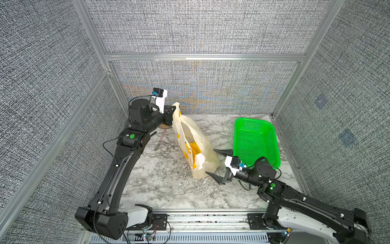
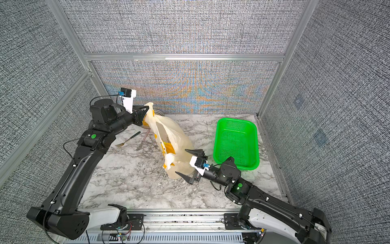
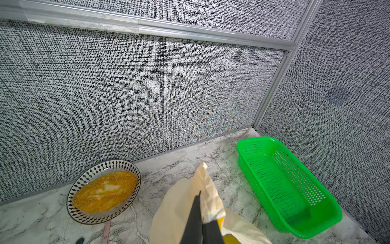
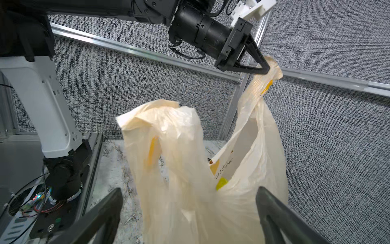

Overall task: Place the banana into a plastic bag & tie a knot
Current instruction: Adjust the plastic bag at the center of the board.

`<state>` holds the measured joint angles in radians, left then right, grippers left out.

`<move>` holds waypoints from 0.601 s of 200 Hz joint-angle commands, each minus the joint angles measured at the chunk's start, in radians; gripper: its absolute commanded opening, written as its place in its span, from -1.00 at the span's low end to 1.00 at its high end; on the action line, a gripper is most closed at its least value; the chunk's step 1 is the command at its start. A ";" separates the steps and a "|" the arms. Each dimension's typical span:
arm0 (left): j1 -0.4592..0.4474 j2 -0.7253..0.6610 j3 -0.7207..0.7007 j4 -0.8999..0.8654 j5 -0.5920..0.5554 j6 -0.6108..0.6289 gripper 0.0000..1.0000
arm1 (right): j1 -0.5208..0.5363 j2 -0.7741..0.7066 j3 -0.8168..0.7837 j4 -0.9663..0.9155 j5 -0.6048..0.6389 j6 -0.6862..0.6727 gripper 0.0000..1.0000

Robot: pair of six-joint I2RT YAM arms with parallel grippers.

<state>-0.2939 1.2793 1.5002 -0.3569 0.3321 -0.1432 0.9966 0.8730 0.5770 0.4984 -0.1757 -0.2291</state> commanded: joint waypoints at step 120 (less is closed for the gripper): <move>0.001 -0.006 0.012 -0.014 0.000 -0.012 -1.00 | 0.415 0.297 0.100 0.341 0.837 -0.181 0.90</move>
<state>-0.2939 1.2778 1.5032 -0.3752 0.3321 -0.1581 1.3975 1.1362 0.6567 0.7296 0.5060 -0.3775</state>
